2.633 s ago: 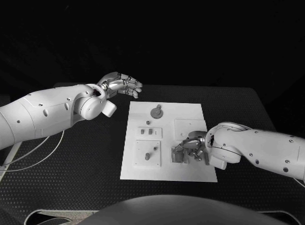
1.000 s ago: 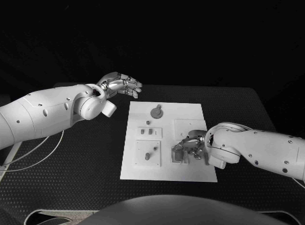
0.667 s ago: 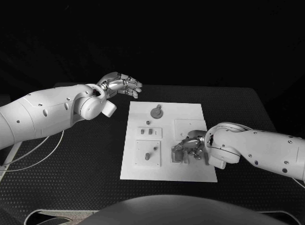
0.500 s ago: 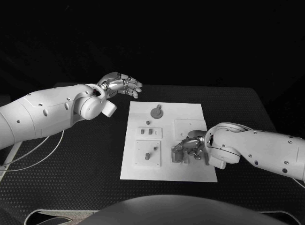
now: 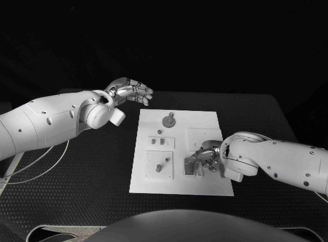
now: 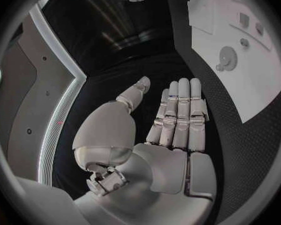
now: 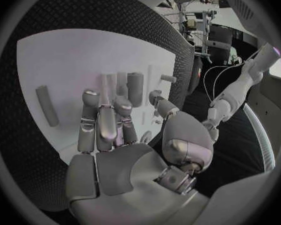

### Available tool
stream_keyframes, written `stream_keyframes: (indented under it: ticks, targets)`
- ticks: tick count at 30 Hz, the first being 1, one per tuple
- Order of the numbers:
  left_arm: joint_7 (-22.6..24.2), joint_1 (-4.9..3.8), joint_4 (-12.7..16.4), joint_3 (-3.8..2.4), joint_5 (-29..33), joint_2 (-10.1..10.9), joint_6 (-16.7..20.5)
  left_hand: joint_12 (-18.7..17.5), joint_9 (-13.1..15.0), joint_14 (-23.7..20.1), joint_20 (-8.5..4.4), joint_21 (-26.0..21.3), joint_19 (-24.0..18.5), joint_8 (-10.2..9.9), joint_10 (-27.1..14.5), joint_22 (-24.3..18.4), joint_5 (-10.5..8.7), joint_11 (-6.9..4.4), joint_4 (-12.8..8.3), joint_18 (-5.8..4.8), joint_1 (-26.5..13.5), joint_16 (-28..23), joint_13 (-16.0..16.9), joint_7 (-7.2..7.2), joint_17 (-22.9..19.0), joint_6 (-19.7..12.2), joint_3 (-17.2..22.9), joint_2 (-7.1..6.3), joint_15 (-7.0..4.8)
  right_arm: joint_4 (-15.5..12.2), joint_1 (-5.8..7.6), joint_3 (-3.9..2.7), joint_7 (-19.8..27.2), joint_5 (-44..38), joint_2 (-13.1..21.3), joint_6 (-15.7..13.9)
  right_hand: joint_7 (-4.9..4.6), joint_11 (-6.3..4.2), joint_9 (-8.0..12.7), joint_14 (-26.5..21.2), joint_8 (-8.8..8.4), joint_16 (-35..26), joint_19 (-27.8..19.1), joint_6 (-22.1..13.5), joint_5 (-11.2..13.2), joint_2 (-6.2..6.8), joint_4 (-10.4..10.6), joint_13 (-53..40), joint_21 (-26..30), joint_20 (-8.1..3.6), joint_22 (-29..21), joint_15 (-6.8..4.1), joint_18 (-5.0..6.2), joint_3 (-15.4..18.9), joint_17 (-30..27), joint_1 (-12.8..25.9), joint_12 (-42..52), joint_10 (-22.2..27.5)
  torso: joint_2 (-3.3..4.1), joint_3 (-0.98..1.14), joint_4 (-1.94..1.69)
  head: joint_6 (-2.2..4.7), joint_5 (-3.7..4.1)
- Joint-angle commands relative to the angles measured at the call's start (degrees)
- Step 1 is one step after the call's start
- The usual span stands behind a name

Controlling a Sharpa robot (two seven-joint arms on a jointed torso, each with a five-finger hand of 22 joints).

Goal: Assemble the parts on the task board

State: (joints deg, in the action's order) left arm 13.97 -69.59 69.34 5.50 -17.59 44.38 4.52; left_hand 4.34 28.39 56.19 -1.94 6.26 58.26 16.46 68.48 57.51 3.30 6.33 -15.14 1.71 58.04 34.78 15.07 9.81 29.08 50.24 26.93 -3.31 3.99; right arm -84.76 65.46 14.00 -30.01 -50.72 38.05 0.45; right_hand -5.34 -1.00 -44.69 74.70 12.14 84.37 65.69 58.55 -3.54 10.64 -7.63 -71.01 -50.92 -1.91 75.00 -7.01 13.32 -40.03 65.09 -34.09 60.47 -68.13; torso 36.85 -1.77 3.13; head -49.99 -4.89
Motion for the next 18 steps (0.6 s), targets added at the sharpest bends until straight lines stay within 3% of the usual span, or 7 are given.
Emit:
stream_keyframes:
  ticks: [1,5,8,18]
  targets:
    - [0.40,-0.16,0.12,-0.04,0.32,-0.06,-0.77,-0.22,-0.07,0.35,0.20,-0.25,0.37,-0.04,0.07,0.08,-0.26,0.13,0.44,0.99,-0.38,-0.24,0.01,0.19,0.07,-0.09,-0.03,0.13,-0.06,-0.46,-0.49,0.17,1.64,0.43,-0.59,1.60,-0.18,0.18,0.29,-0.59,-1.38,-0.28,-0.30,-0.64,-0.31,0.88,0.70,0.09,0.23,-0.12,0.95,0.17,1.68,-0.24,-0.20,-0.11,-0.11,0.63,0.01,0.01,0.02,-0.01,-0.04]
    - [0.32,-0.16,0.14,-0.04,0.32,0.02,-0.78,-0.22,-0.07,0.35,0.20,-0.26,0.37,-0.05,0.06,0.08,-0.26,0.13,0.45,0.99,-0.39,-0.26,0.01,0.19,0.08,-0.10,-0.03,0.12,-0.06,-0.46,-0.50,0.17,1.73,0.47,-0.54,1.47,-0.54,0.48,0.38,-1.10,-1.90,-0.30,-0.49,-1.61,-0.28,2.66,2.28,0.12,0.25,-0.01,0.98,0.47,1.68,-0.94,-0.51,-0.39,-0.09,1.16,0.03,0.00,0.03,-0.01,-0.05]
    - [0.32,-0.16,0.15,-0.04,0.32,0.03,-0.79,-0.23,-0.07,0.35,0.20,-0.26,0.37,-0.05,0.06,0.08,-0.26,0.13,0.46,0.99,-0.40,-0.27,0.01,0.20,0.09,-0.10,-0.03,0.11,-0.06,-0.45,-0.50,0.17,1.77,0.47,-0.55,1.46,-0.72,0.66,0.53,-1.30,-2.21,-0.29,-0.58,-2.11,-0.26,3.15,2.88,0.13,0.24,0.03,0.99,0.62,1.68,-1.14,-0.64,-0.53,-0.04,1.33,0.03,0.01,0.04,-0.01,-0.03]
    - [0.29,-0.16,0.20,-0.04,0.32,0.07,-0.75,-0.24,-0.08,0.35,0.20,-0.28,0.36,-0.05,0.05,0.08,-0.26,0.13,0.49,0.99,-0.42,-0.30,0.01,0.20,0.13,-0.11,-0.03,0.09,-0.05,-0.68,-0.50,0.17,2.72,-0.13,0.01,0.07,-0.77,0.71,0.57,-1.24,-2.18,-0.14,-0.62,-1.96,-0.22,2.93,3.39,0.14,0.14,0.05,1.03,0.71,1.68,-1.27,-0.44,-0.98,0.11,1.42,0.00,0.01,0.06,-0.01,0.07]
